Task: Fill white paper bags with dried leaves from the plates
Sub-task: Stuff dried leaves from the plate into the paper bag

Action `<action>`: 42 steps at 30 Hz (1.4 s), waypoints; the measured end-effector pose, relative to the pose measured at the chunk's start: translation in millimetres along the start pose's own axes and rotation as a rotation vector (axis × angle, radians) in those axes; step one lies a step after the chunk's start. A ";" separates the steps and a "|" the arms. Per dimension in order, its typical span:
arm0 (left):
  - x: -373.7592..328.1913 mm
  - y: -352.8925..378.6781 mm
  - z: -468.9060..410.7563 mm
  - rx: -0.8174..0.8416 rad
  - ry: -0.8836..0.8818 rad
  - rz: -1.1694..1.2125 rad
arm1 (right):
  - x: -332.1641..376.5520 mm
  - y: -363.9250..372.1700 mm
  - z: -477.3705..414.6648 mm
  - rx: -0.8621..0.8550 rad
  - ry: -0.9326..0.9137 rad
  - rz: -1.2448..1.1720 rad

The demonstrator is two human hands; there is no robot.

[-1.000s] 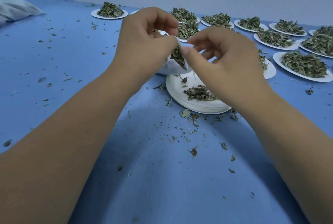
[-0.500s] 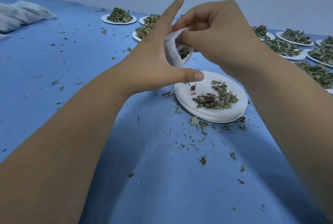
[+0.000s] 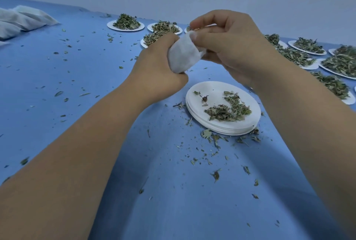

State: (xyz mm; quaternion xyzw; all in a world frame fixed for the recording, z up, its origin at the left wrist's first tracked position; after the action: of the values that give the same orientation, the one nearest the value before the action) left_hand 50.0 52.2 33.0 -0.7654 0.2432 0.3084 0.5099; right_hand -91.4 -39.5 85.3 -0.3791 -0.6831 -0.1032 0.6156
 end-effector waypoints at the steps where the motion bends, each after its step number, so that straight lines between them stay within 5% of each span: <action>1: 1.6 0.2 -0.2 0.020 -0.010 -0.040 | -2.2 -5.8 6.7 0.011 0.018 0.065; 6: 4.6 6.7 -0.2 0.177 -0.034 -0.199 | -24.2 -27.8 62.7 0.173 0.197 0.912; 8: 2.2 14.5 0.1 0.230 -0.026 -0.212 | -38.4 -24.4 78.8 0.266 0.242 1.074; 12: 0.9 27.5 1.9 0.308 -0.010 -0.237 | -57.1 -14.8 87.2 0.309 0.241 1.038; 18: 0.9 25.1 1.1 0.260 -0.018 -0.246 | -60.1 -19.3 83.1 0.104 0.074 0.840; 24: 5.1 21.5 -2.8 0.200 -0.071 -0.271 | -59.8 -1.6 73.1 0.436 0.098 0.907; 31: 7.6 25.7 -4.0 0.217 -0.063 -0.277 | -62.1 -2.8 84.2 0.204 -0.101 0.882; 35: 6.8 27.1 -3.3 0.214 -0.054 -0.288 | -63.5 -2.4 83.5 0.444 -0.023 0.995; 42: 3.1 30.2 0.4 0.234 -0.052 -0.329 | -63.7 -13.8 96.2 0.209 -0.190 0.982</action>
State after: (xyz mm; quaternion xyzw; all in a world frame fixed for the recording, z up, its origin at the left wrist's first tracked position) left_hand 31.3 41.5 11.6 -0.7222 0.1356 0.2103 0.6449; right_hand -176.6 -15.5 10.0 -0.5994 -0.4841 0.3021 0.5613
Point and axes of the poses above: each hand's wrist, its own z-axis away from the middle knuckle, its own y-axis out of the palm, x = y × z, the point moved 1 cm from there along -z, towards the middle knuckle, and after that the axes turned 13 degrees about x, right-handed, at the moved point
